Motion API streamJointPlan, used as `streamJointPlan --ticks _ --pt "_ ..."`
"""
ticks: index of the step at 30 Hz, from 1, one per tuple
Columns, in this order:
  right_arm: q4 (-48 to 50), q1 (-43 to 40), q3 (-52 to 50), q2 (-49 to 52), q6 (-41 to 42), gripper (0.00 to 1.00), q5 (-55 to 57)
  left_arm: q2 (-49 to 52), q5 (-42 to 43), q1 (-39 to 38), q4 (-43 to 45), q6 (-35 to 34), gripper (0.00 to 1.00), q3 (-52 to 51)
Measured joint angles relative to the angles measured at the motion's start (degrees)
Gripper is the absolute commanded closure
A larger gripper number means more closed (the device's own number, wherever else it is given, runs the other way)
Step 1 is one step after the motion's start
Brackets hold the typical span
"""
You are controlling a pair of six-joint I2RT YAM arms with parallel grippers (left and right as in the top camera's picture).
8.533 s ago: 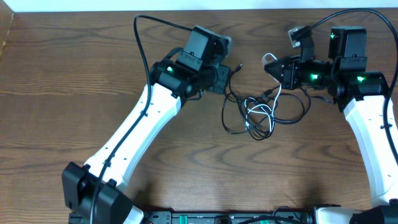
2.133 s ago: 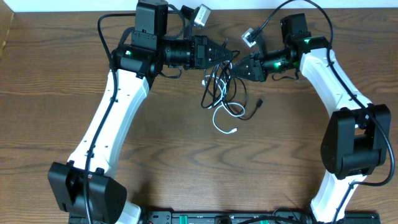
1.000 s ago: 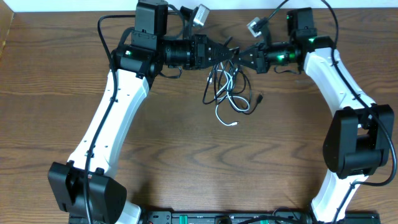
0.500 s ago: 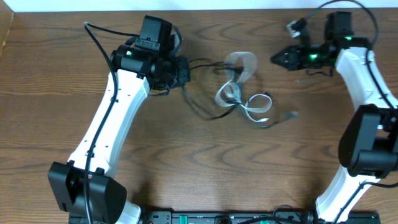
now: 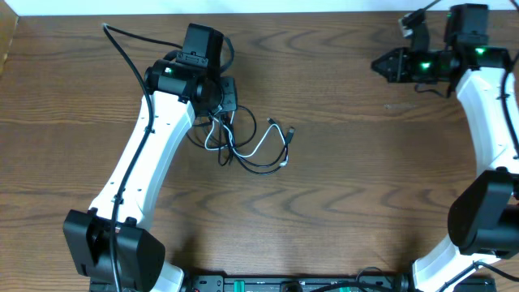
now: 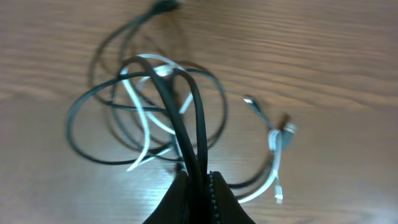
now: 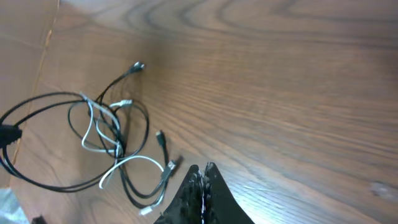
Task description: Untangle cables
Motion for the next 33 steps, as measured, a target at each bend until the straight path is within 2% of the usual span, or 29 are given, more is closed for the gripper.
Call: streamJointPlan --ticks 3,9,13,16,23,33 --pt "0.4 2.2 0.0 0.0 0.2 0.83 0.6 0.0 6.7 0.0 2.6 4.3 0.93 -0.2" --pt "1.6 5.5 0.0 0.0 -0.4 0.71 1.4 0.0 27.8 0.1 9.7 12.9 0.93 -0.2" --pt "1.9 7.5 0.0 0.0 -1.6 0.63 1.1 0.0 39.6 0.1 14.0 14.2 0.93 -0.2" --pt "1.9 9.2 0.0 0.0 -2.9 0.61 1.0 0.0 45.5 0.0 15.9 13.2 0.92 -0.2" --pt "1.9 11.7 0.0 0.0 -4.7 0.59 0.2 0.0 50.4 0.1 16.1 10.3 0.93 -0.2" --pt "1.5 13.6 0.0 3.1 -5.2 0.65 1.4 0.0 52.0 0.1 15.9 9.5 0.92 -0.2"
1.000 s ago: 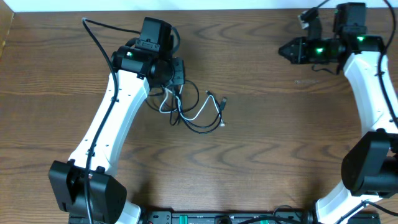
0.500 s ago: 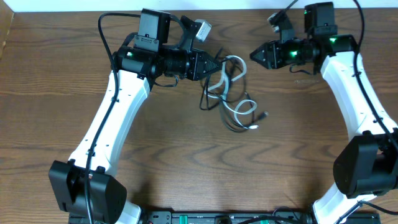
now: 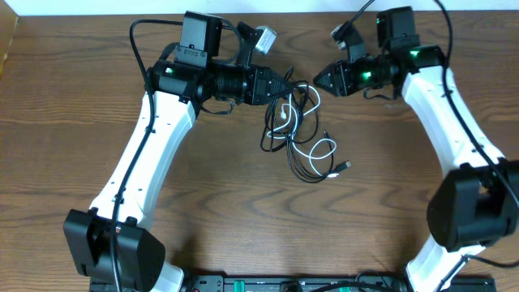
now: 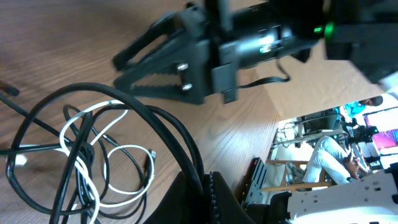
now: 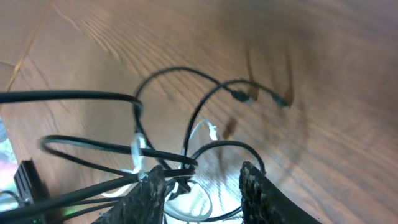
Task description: Untangle cables
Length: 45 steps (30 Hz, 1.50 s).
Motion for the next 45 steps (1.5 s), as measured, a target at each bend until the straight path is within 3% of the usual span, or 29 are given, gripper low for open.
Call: streamJointPlan --ticks 12,20,33,38,45 --pt "-1.9 1.8 0.0 2.7 -1.6 0.64 0.2 0.0 0.6 0.0 -0.1 -0.2 0.93 0.0" --pt "-5.6 1.8 0.0 2.7 -2.8 0.46 4.6 0.0 0.7 0.0 -0.1 -0.2 0.92 0.0" --pt "-9.0 2.1 -0.3 2.7 -7.5 0.42 7.8 0.0 0.8 0.0 -0.1 -0.5 0.93 0.0" --pt "-7.2 2.6 -0.7 2.8 -7.7 0.45 8.3 0.0 0.8 0.0 -0.1 -1.1 0.93 0.0" --pt "1.8 4.1 -0.7 6.9 -5.4 0.63 8.5 0.0 0.8 0.0 -0.1 -1.4 0.92 0.0"
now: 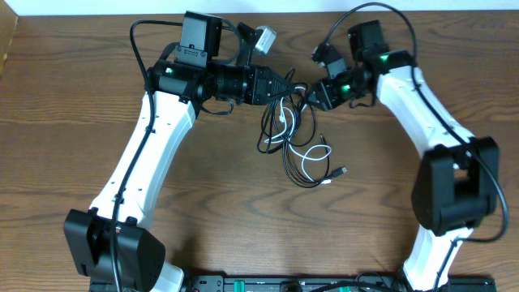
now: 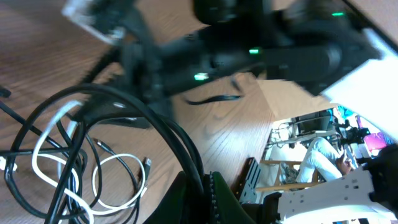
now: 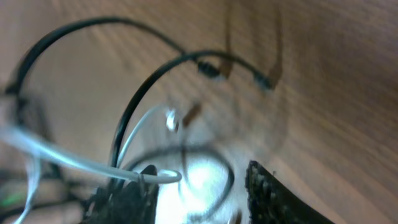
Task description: Untangle cables
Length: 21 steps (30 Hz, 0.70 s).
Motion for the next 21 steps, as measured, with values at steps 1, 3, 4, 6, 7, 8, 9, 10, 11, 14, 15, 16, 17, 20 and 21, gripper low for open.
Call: streamJointPlan --ticks 1,3,4,6,7,8,9,10,11,14,15,16,17,20,21 --pt "2.1 0.3 0.0 1.2 1.2 0.64 0.2 0.0 0.0 0.0 0.0 0.0 0.93 0.0" --pt "5.2 0.7 -0.1 2.8 3.2 0.66 0.3 0.0 0.0 0.0 0.0 -0.1 0.93 0.0" --pt "7.2 0.8 -0.2 3.5 4.6 0.66 0.5 0.0 0.0 0.0 0.0 -0.1 0.93 0.0" --pt "10.0 1.0 -0.3 4.2 7.9 0.66 1.5 0.0 0.0 0.0 0.0 -0.1 0.93 0.0" --pt "11.1 1.2 -0.4 4.3 9.7 0.66 2.6 0.0 0.0 0.0 0.0 -0.1 0.93 0.0" --pt "12.3 1.2 -0.3 4.4 11.9 0.66 4.0 0.0 0.0 0.0 0.0 -0.1 0.93 0.0" --pt "13.2 1.2 -0.3 4.4 13.6 0.65 5.0 0.0 0.0 0.0 0.0 -0.1 0.93 0.0" --pt "14.0 1.2 -0.3 4.4 15.5 0.63 5.9 0.0 0.0 0.0 0.0 -0.1 0.93 0.0" --pt "14.3 1.2 -0.3 4.4 16.4 0.62 6.2 0.0 0.0 0.0 0.0 -0.1 0.92 0.0" --pt "14.8 1.2 -0.3 4.4 18.4 0.61 6.1 0.0 0.0 0.0 0.0 -0.1 0.93 0.0" --pt "14.8 1.2 -0.3 4.4 18.9 0.61 5.9 0.0 0.0 0.0 0.0 -0.1 0.92 0.0" --pt "14.8 1.2 -0.3 4.4 19.3 0.61 5.8 0.0 0.0 0.0 0.0 -0.1 0.92 0.0" --pt "14.8 1.2 -0.3 4.4 19.8 0.59 6.0 0.0 0.0 0.0 0.0 -0.1 0.93 0.0" --pt "14.2 1.2 -0.3 4.4 22.8 0.55 9.3 0.0 -0.1 0.0 0.0 -0.1 0.93 0.0" --pt "13.5 1.2 -0.3 4.4 24.3 0.56 11.6 0.0 -0.3 0.0 0.0 -0.1 0.92 0.0"
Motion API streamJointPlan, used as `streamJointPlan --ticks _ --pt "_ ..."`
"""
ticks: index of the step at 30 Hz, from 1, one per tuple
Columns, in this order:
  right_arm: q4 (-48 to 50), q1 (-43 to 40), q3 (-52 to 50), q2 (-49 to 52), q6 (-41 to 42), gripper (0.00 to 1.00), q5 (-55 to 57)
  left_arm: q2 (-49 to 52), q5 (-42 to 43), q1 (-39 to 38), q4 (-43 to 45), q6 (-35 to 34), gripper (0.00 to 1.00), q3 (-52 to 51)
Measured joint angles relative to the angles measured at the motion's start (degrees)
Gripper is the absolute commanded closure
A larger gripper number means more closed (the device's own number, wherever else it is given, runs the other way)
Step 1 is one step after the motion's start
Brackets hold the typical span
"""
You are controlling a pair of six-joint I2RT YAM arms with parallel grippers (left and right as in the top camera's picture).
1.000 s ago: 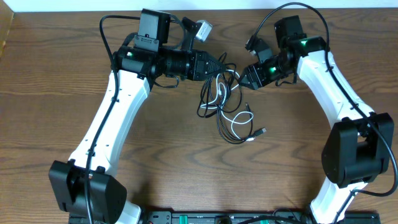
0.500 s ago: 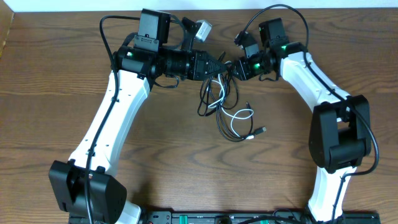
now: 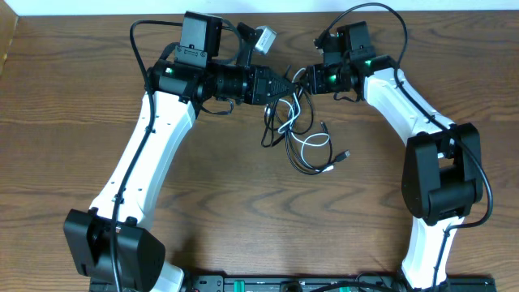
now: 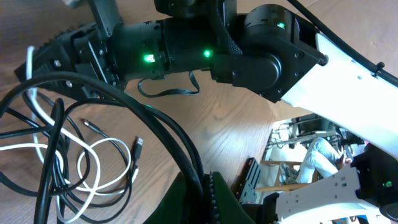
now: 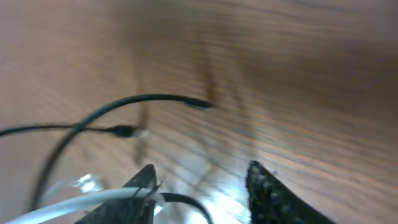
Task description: Untangle cables
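A tangle of black cables (image 3: 269, 134) and a thin white cable (image 3: 318, 139) hangs from my left gripper (image 3: 280, 83) onto the wooden table (image 3: 243, 219). In the left wrist view the left gripper (image 4: 203, 190) is shut on thick black cable strands (image 4: 155, 118), with white loops (image 4: 87, 155) lying below. My right gripper (image 3: 306, 79) faces it from the right, close to the top of the tangle. In the right wrist view its jaws (image 5: 205, 193) stand wide open. A white cable (image 5: 81, 196) lies against the left finger, and a black cable end (image 5: 124, 106) rests on the wood beyond.
Loose plug ends (image 3: 344, 153) lie at the tangle's lower right. The table's far edge (image 3: 292, 10) runs just behind both grippers. Bare wood stretches to the front and the left.
My right gripper has moved up and left, from the tangle's right side to just beside the left gripper's tips. It stays open. The left gripper holds the black strands in the same place.
First my left gripper was shut on black cable at the tangle left of centre, the right gripper shut far at the right. Then the bundle hung at the back centre, the right gripper open nearby. It was then closer, now at the tangle's top.
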Motion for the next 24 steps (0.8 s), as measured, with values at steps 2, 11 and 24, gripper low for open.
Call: streamJointPlan --ticks 2,11,24 --pt "-1.4 0.0 0.0 0.0 3.2 0.55 5.3 0.0 -0.2 0.0 0.0 0.0 0.93 0.0" --pt "-11.3 -3.3 0.0 0.7 10.3 0.54 25.9 0.0 -5.6 1.5 -2.0 -1.2 0.92 0.0" --pt "-21.7 -15.8 0.0 1.1 10.2 0.56 29.5 0.0 -26.8 7.0 -11.4 -1.6 0.93 0.0"
